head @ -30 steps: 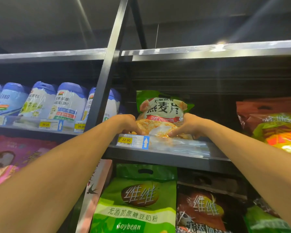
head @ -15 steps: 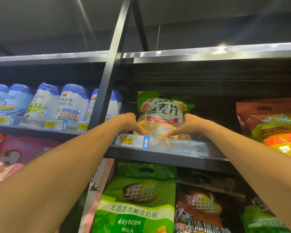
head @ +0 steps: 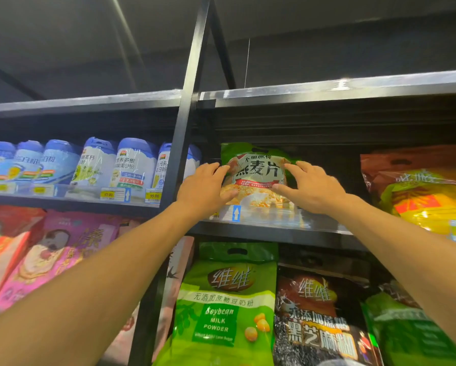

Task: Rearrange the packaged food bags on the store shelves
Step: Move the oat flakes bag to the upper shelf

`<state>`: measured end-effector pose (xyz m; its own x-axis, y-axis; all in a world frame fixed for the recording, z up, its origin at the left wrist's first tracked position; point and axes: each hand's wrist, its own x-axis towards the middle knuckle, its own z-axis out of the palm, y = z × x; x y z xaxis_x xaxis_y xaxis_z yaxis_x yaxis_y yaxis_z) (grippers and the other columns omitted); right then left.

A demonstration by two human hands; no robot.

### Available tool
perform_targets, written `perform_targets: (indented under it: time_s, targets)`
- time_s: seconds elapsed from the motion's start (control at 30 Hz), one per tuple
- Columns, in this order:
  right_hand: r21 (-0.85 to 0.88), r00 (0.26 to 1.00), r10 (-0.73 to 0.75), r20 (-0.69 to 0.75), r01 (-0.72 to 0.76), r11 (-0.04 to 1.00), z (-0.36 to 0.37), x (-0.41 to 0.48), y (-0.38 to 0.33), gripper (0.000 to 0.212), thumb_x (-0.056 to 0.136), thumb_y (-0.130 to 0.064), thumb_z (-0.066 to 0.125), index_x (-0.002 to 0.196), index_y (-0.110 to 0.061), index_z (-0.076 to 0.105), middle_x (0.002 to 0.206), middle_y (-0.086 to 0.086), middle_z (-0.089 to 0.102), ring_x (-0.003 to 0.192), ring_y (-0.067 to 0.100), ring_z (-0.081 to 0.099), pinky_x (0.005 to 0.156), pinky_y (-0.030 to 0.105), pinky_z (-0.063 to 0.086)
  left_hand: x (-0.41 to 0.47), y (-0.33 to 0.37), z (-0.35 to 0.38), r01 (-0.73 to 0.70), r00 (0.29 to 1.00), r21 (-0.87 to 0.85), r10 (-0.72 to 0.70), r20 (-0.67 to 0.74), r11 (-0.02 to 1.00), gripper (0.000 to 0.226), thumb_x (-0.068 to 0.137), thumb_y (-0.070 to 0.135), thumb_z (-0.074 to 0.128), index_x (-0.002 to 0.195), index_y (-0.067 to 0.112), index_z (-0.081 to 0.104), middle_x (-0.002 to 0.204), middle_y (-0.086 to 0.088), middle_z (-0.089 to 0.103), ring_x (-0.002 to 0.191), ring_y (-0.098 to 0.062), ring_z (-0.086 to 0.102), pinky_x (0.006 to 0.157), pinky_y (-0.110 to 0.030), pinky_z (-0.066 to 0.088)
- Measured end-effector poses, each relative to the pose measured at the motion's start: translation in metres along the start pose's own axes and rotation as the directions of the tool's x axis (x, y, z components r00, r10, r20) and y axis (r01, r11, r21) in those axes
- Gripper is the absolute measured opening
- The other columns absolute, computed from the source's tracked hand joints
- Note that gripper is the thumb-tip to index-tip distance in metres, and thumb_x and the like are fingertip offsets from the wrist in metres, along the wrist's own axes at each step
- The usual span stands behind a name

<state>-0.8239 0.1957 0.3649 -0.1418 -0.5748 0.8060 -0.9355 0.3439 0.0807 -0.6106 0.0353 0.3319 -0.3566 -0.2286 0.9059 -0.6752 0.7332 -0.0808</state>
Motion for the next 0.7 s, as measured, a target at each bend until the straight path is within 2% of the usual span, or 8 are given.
perform_targets:
  time_s: [0.1,0.27,0.43,0.7]
  targets:
    - [-0.104,0.995,-0.056,-0.088,0.047,0.993,-0.005,-0.023,0.0,0.086,0.09,-0.083,0.031,0.161,-0.035,0.022,0.17,0.001,0.021,0.156,0.028,0.021,0.122,0.061,0.025,-0.021,-0.001,-0.011,-0.046,0.999,0.094,0.048,-0.015,0.995,0.082,0.098,0.07,0.046,0.164,0.025,0.025,0.171,-0.005,0.026,0.159,-0.03,0.019,0.122,-0.051,0.033]
    - [-0.215,0.983,-0.11,-0.15,0.076,0.974,-0.022,-0.07,-0.003,0.08,0.093,-0.078,0.031,0.16,-0.035,0.023,0.17,0.001,0.021,0.157,0.027,0.017,0.124,0.059,0.017,-0.06,0.002,-0.033,-0.074,0.995,0.13,0.082,-0.054,0.989,0.083,0.097,0.069,0.048,0.163,0.025,0.027,0.171,-0.007,0.026,0.159,-0.031,0.019,0.125,-0.052,0.03]
    - [-0.341,0.973,-0.163,-0.167,0.098,0.935,-0.043,-0.137,-0.008,0.073,0.095,-0.07,0.037,0.159,-0.034,0.028,0.169,0.001,0.025,0.156,0.027,0.021,0.124,0.058,0.017,-0.116,0.009,-0.063,-0.085,0.992,0.1,0.093,-0.083,0.991,0.08,0.097,0.065,0.051,0.162,0.022,0.032,0.169,-0.01,0.029,0.157,-0.034,0.022,0.123,-0.052,0.031]
    - [-0.336,0.981,-0.129,-0.143,0.075,0.939,-0.077,-0.215,-0.021,0.071,0.094,-0.067,0.037,0.155,-0.03,0.037,0.165,0.005,0.035,0.151,0.029,0.032,0.121,0.058,0.027,-0.185,0.019,-0.1,-0.061,0.998,0.071,0.062,-0.013,0.996,0.079,0.097,0.064,0.053,0.161,0.023,0.033,0.168,-0.01,0.032,0.156,-0.035,0.026,0.122,-0.053,0.032]
